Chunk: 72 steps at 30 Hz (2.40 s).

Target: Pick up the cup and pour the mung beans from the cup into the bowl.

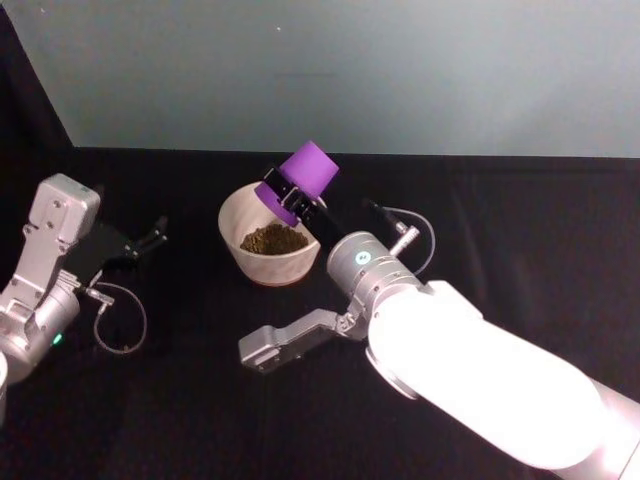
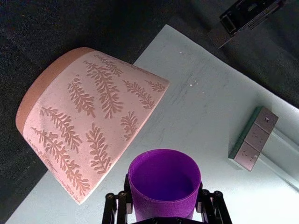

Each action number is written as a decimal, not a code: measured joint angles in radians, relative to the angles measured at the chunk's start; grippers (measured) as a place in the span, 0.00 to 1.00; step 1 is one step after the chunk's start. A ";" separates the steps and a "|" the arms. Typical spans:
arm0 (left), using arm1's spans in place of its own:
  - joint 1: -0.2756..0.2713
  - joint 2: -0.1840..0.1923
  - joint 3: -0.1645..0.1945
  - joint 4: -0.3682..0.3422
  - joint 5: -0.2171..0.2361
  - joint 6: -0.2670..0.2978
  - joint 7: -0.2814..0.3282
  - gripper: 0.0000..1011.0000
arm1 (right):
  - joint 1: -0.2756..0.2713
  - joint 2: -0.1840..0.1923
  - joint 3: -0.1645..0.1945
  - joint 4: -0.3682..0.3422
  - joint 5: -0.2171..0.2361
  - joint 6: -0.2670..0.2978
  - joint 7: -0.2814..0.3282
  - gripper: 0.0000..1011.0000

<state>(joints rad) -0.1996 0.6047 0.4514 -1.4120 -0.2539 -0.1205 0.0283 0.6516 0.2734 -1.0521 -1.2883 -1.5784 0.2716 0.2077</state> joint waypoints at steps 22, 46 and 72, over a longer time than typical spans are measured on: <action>0.000 0.000 0.000 0.000 0.000 0.000 0.000 0.99 | -0.169 0.006 0.258 -0.107 0.462 -0.147 -0.158 0.72; 0.000 0.000 0.000 0.000 0.000 0.000 0.000 0.99 | -0.356 -0.040 0.593 -0.104 1.115 -0.449 -0.118 0.72; 0.000 0.000 0.000 0.000 0.000 0.000 0.000 0.99 | -0.370 -0.096 0.763 0.156 1.658 -0.637 0.150 0.72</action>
<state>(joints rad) -0.1995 0.6047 0.4514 -1.4120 -0.2539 -0.1205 0.0283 0.2820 0.1770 -0.2891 -1.1321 0.0794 -0.3658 0.3577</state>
